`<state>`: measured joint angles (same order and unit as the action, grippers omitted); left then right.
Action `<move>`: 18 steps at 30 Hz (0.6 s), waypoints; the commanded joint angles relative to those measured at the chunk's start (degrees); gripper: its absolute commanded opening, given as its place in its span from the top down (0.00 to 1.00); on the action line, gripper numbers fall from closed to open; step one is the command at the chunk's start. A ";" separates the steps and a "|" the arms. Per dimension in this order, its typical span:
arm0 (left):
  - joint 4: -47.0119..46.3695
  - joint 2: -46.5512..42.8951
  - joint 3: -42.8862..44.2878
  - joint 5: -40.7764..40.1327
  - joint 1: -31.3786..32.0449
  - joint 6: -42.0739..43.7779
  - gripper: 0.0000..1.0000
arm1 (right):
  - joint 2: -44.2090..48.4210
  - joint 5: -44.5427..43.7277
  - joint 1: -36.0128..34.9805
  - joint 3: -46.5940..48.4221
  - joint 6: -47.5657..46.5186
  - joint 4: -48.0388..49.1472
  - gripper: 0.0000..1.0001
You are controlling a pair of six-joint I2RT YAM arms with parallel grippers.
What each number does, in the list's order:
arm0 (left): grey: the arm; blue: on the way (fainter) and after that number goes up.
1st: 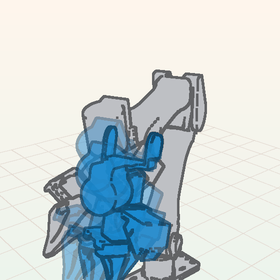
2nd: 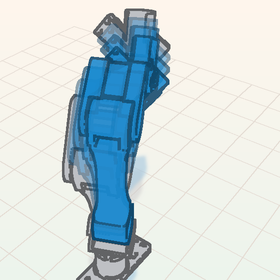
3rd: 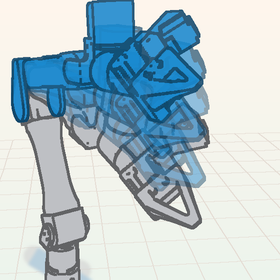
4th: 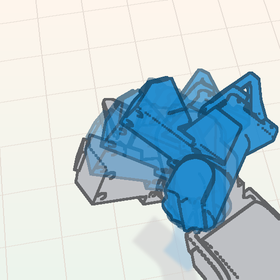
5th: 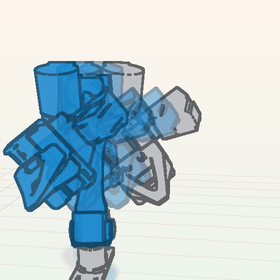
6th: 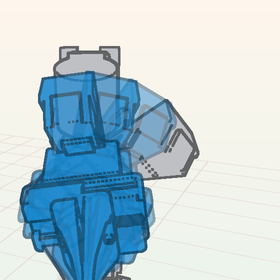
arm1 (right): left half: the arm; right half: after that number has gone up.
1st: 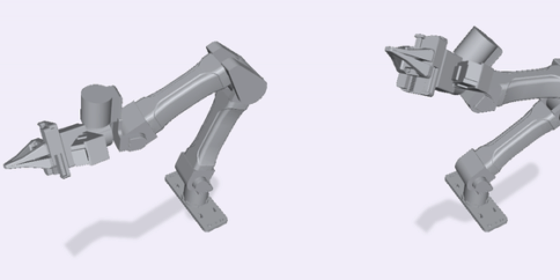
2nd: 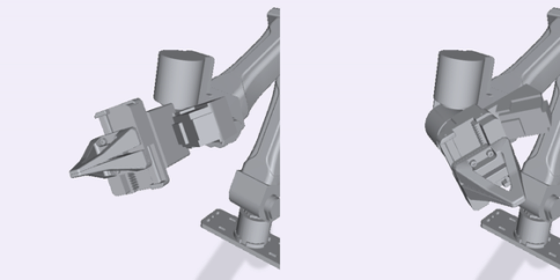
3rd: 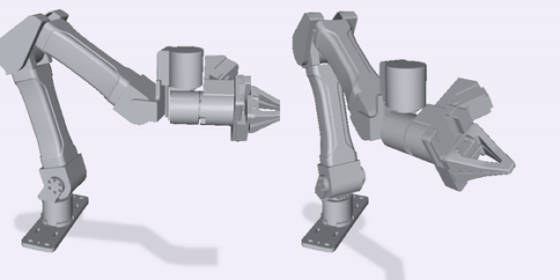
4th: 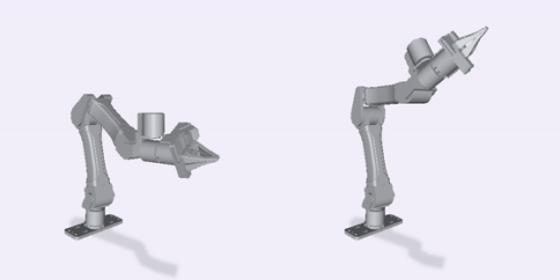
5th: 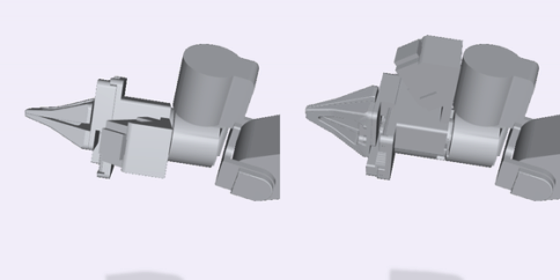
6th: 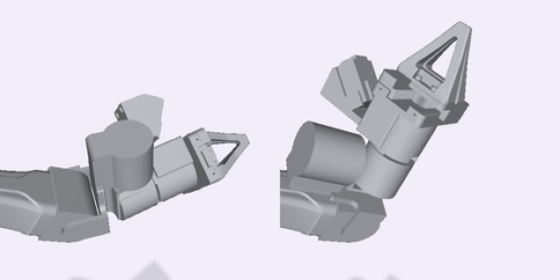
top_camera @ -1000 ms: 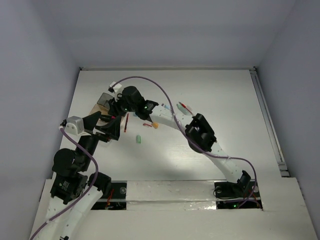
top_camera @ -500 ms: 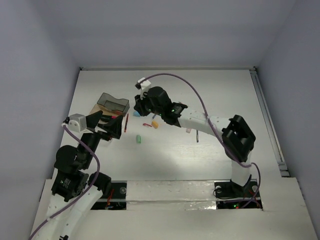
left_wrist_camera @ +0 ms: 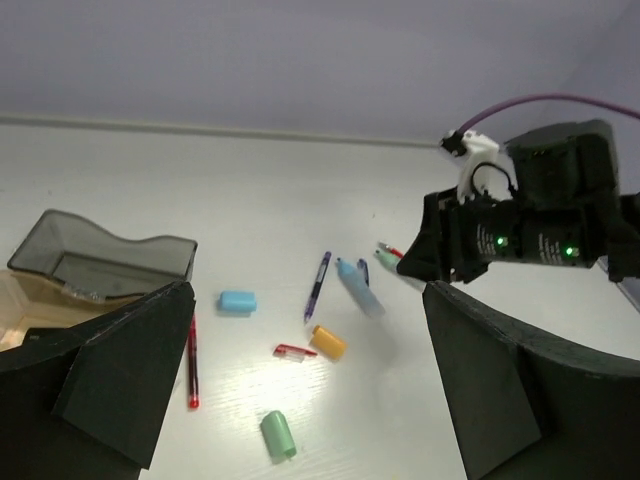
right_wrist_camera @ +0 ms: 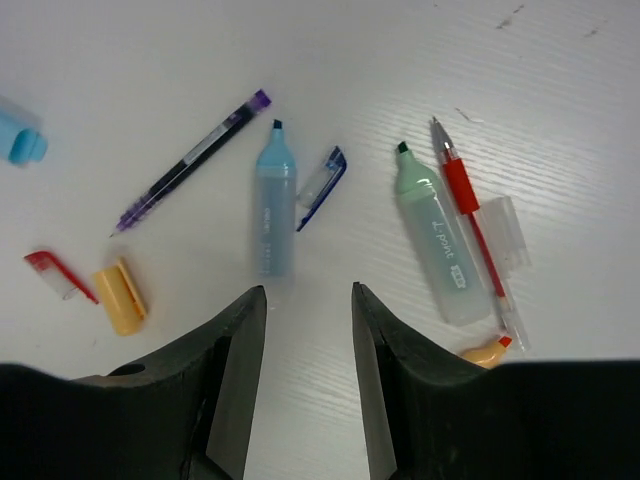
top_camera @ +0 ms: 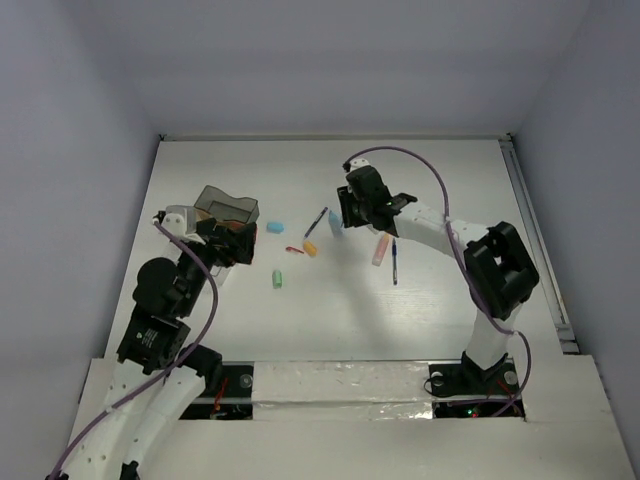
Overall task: Sort the stationery into containers
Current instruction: Pick up the pen from the center of the board.
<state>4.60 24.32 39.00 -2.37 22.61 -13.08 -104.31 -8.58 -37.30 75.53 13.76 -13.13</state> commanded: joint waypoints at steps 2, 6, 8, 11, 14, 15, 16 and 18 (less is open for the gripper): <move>-1.00 1.96 1.78 1.32 -1.77 -0.63 0.02 | -3.35 -1.53 -0.76 5.24 0.13 -3.48 0.54; -1.17 2.14 1.69 1.67 -2.40 -0.72 0.02 | -8.09 -2.67 -0.76 8.58 0.92 -6.21 0.53; -1.17 2.23 1.69 1.84 -2.40 -0.72 0.02 | -8.28 -1.80 -0.76 7.54 1.44 -5.16 0.53; -1.35 2.66 1.69 2.11 -2.92 -0.81 0.02 | -8.45 0.22 -0.76 6.12 2.15 -3.58 0.53; -1.35 3.28 1.69 4.39 -3.45 -0.89 0.02 | -10.12 0.14 -0.76 7.26 2.24 -3.75 0.53; -1.35 3.37 1.78 4.57 -3.45 -0.89 0.02 | -10.64 0.14 -0.76 7.88 2.32 -4.10 0.53; -1.35 3.37 1.69 4.83 -3.97 -0.98 0.02 | -11.08 0.14 -0.76 8.40 2.33 -4.62 0.53; -1.52 3.02 1.69 4.75 -3.98 -0.98 0.02 | -11.70 -0.99 -0.76 9.89 2.24 -4.89 0.53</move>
<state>5.52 27.20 39.00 0.80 19.18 -13.61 -114.98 -9.02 -37.91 82.06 15.40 -17.67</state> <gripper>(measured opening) 0.981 0.470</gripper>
